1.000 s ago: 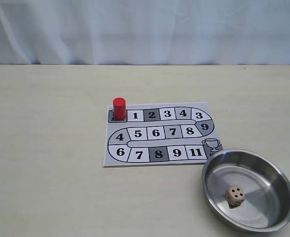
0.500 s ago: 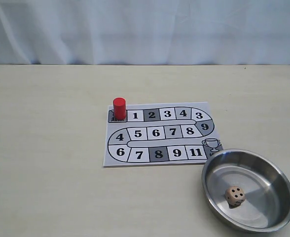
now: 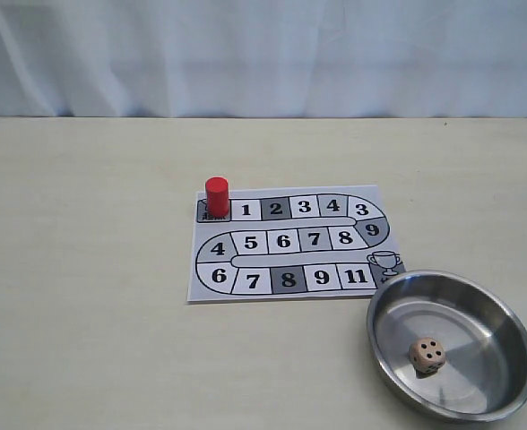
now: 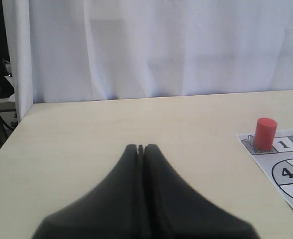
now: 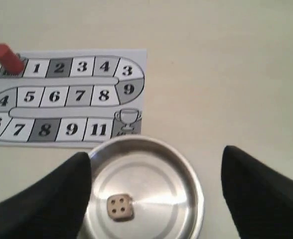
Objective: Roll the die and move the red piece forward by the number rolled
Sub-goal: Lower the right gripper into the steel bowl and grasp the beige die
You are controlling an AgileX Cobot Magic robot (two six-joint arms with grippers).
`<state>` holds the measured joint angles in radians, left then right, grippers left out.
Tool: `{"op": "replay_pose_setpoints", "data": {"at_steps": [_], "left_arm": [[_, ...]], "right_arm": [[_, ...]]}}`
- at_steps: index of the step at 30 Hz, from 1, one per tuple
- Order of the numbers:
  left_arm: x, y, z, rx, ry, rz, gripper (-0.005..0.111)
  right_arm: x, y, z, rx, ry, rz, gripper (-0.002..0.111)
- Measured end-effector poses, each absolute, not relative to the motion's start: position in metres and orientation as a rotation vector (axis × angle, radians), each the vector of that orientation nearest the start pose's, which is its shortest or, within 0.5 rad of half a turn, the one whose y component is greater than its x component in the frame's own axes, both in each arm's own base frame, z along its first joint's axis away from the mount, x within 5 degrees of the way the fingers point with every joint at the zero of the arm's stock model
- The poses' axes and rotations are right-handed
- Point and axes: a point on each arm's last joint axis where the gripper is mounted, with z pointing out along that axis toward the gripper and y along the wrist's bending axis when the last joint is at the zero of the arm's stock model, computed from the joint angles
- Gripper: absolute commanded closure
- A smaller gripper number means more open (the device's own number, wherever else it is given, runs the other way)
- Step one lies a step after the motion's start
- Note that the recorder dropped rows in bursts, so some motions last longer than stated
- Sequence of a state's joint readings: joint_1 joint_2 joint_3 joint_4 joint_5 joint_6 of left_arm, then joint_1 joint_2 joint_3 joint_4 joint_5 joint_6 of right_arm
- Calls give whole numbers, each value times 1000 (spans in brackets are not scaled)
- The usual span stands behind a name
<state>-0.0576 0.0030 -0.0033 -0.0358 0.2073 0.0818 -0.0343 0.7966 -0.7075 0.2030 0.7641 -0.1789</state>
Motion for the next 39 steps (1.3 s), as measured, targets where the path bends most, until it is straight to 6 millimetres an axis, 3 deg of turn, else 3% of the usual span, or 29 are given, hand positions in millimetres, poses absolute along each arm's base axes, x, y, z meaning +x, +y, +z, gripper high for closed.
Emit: {"op": "replay_pose_setpoints", "data": {"at_steps": [5,9,19,39], "left_arm": [[56,-4,195,94,1688,-14,107],[56,-4,195,94,1688,-14,107],[56,-4,195,94,1688,-14,107],[56,-4,195,94,1688,-14,107]], "right_arm": [[155,13,295,-70,2478,229,39],[160,25,286,-212,2545,260,39],[174,50,240,-538,2695,147,39],[218,64,172,-467,2816,136,39]]}}
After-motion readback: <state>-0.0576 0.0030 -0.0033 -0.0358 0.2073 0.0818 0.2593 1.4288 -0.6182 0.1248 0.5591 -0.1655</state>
